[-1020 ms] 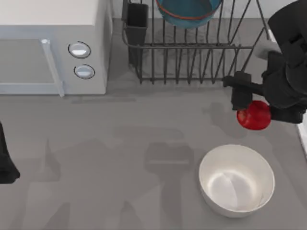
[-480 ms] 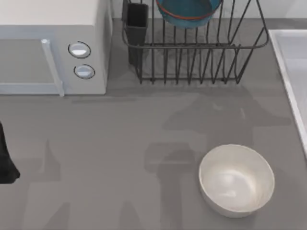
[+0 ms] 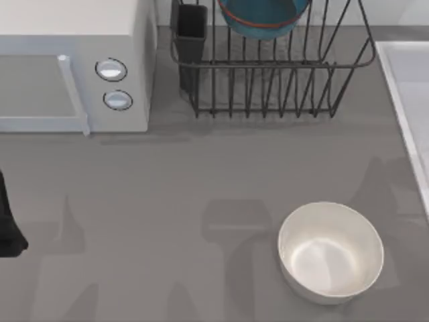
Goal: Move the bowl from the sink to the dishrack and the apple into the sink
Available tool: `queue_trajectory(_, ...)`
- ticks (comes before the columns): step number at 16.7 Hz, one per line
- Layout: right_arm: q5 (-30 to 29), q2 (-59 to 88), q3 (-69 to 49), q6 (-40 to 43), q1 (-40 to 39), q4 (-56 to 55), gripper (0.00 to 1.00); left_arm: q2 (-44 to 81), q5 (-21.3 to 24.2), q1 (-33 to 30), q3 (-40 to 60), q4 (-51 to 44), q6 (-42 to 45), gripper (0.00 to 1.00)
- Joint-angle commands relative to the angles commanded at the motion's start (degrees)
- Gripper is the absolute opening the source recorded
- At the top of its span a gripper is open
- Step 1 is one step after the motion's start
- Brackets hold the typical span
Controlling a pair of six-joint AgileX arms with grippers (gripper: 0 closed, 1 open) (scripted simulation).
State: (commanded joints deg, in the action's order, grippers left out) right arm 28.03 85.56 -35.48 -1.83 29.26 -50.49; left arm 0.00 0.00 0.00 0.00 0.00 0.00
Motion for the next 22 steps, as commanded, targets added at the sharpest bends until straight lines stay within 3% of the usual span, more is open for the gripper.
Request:
queue_trajectory(10,0.60,4.16,1.57,0.69,0.96,-5.33,0.00,0.00,0.00,0.00,0.00,0.00,0.00,1.00)
queue_trajectory(19,0.52,33.61,5.98,0.80,1.21,-40.13,0.00,0.00,0.00,0.00,0.00,0.00,0.00,1.00)
queue_trajectory(22,0.28,39.78,7.13,0.95,1.05,-47.18,0.00,0.00,0.00,0.00,0.00,0.00,0.00,1.00)
